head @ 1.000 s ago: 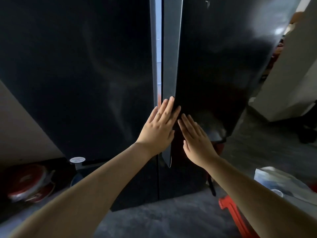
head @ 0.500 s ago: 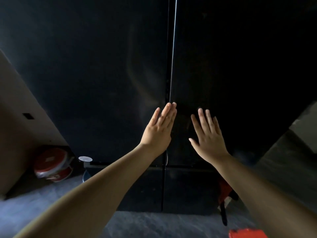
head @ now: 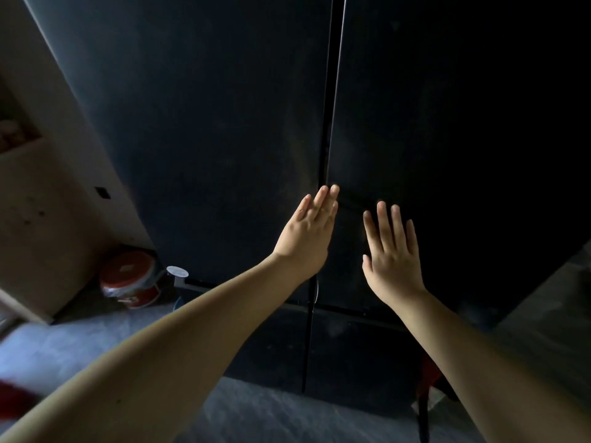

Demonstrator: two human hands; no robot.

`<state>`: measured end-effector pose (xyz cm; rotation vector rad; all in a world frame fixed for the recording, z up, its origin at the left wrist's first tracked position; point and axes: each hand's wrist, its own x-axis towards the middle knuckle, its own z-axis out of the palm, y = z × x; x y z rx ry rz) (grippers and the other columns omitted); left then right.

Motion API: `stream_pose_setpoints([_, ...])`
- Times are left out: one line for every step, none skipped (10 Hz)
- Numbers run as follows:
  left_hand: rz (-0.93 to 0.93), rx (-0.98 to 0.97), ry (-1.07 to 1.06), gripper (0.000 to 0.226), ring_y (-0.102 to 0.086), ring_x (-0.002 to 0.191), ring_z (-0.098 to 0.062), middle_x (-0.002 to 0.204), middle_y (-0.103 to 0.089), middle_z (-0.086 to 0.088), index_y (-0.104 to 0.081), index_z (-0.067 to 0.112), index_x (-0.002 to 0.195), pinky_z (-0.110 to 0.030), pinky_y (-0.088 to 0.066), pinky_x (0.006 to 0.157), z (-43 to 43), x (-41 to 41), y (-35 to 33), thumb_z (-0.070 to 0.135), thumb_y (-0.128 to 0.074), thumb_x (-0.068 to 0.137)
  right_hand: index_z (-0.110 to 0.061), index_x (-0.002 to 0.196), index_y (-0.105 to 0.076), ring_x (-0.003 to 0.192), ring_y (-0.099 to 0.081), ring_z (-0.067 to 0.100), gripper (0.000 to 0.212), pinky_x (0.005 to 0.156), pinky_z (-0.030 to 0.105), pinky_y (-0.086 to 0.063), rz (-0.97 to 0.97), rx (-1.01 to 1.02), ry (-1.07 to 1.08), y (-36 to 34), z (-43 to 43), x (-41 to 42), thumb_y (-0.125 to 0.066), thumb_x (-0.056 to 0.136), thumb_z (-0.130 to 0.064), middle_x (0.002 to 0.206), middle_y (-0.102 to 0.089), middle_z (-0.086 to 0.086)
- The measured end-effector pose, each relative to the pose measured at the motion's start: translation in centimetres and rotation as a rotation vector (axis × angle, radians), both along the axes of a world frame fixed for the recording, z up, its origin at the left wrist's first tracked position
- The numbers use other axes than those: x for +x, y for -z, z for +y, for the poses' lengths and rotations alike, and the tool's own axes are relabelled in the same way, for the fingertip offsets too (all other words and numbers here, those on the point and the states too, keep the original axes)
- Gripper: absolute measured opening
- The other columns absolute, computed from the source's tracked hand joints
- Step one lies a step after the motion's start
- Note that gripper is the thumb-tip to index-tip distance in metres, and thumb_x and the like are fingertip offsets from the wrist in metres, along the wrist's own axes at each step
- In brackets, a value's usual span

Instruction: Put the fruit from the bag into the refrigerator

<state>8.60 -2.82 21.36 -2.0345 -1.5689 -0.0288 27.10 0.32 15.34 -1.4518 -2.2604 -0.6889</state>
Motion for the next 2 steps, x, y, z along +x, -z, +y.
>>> stream_pose_setpoints([-0.042, -0.176, 0.041, 0.058, 0.010, 0.145, -0.023, 0.158, 0.004, -0.010, -0.018, 0.009, 0.148, -0.039, -0.001, 0.118, -1.5, -1.2, -2.2, 0.024, -0.036, 0.095, -0.008, 0.150, -0.016, 0.145, -0.003, 0.034, 0.085, 0.116, 0.051, -0.014, 0.004, -0.001, -0.040, -0.8, -0.6, 0.6, -0.063, 0.081, -0.021, 0.157, -0.004, 0.017])
stream_pose_setpoints([-0.009, -0.301, 0.018, 0.061, 0.009, 0.145, -0.023, 0.159, 0.005, -0.009, -0.013, 0.013, 0.150, -0.044, -0.004, 0.118, -4.2, -2.9, -2.7, 0.029, -0.037, 0.096, -0.005, 0.148, -0.019, 0.144, -0.011, 0.033, 0.082, 0.115, 0.048, -0.021, 0.006, -0.013, -0.049, -1.8, -2.0, 0.9, -0.063, 0.080, -0.020, 0.157, -0.010, 0.016])
